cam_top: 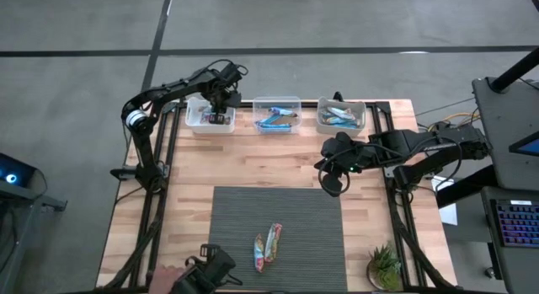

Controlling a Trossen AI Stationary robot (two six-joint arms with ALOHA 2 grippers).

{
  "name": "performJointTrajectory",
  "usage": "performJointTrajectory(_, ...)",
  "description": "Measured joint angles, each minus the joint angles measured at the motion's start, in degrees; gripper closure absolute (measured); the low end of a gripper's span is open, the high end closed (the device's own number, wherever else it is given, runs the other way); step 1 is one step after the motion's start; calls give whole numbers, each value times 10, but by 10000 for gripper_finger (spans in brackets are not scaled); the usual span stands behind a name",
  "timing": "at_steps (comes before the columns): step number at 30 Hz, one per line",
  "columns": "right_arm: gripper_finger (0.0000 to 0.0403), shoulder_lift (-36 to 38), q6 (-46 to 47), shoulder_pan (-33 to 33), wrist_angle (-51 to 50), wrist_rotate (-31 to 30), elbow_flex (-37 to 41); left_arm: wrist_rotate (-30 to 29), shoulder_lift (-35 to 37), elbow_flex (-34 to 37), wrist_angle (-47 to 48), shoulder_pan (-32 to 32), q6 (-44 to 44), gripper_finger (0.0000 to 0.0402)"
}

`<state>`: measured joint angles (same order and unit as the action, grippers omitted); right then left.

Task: Pick and place Granola Bars by type
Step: Put the red granola bar into the white bin

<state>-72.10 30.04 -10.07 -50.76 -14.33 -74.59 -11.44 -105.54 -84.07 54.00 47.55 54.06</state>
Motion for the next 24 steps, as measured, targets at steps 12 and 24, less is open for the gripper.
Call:
performJointTrajectory(12,394,0,0,0,0,0,0,30,0,0,0,1,-49,348)
performJointTrajectory(24,394,0,0,0,0,-3,0,30,0,0,0,1,-54,317)
